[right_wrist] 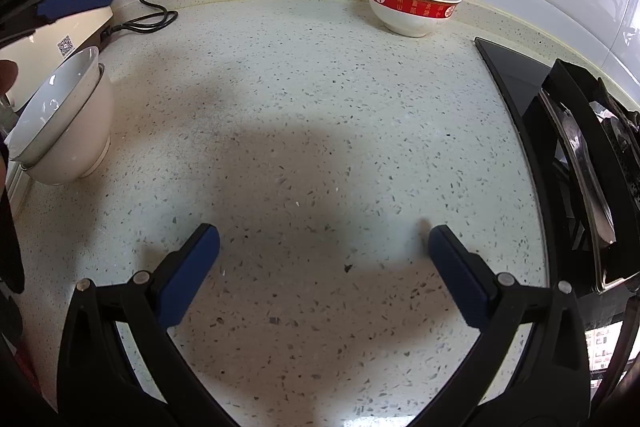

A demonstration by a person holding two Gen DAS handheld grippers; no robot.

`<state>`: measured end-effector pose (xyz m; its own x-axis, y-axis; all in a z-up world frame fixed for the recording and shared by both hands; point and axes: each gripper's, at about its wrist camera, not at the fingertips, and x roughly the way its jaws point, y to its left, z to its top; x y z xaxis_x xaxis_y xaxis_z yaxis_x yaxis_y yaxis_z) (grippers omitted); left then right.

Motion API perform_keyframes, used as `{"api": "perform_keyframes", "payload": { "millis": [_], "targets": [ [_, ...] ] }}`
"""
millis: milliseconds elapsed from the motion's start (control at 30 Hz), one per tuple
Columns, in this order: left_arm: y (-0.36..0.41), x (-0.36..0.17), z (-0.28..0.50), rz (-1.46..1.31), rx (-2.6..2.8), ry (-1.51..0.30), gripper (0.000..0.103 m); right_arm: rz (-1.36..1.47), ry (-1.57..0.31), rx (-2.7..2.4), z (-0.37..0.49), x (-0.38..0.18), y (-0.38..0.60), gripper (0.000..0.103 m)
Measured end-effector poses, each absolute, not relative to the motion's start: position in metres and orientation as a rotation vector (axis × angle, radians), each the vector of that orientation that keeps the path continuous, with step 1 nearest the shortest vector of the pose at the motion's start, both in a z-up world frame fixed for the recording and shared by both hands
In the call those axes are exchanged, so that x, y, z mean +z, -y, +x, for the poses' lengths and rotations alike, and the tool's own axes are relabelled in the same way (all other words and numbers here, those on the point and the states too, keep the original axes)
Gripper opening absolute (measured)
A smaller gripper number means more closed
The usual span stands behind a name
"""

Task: Organize plates and bowls
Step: 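Move both tools to the red-patterned bowl by the wall, then close both tools on the rim of the red-patterned bowl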

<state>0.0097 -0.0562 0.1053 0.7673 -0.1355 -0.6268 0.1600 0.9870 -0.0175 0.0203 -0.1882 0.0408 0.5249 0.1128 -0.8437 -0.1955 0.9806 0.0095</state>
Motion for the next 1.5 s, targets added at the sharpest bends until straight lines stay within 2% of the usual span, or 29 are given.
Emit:
{"api": "perform_keyframes", "payload": {
  "millis": [567, 1167, 1500],
  "targets": [
    [0.052, 0.098, 0.017, 0.039, -0.132, -0.697, 0.088, -0.090, -1.002, 0.185, 0.021, 0.041, 0.188, 0.103],
    [0.075, 0.110, 0.022, 0.095, -0.139, -0.635, 0.089, -0.081, -1.011, 0.193, 0.023, 0.042, 0.194, 0.103],
    [0.071, 0.117, 0.075, -0.042, -0.163, -0.708, 0.089, 0.352, -0.902, 0.131, 0.110, 0.066, 0.283, 0.103]
  ]
}}
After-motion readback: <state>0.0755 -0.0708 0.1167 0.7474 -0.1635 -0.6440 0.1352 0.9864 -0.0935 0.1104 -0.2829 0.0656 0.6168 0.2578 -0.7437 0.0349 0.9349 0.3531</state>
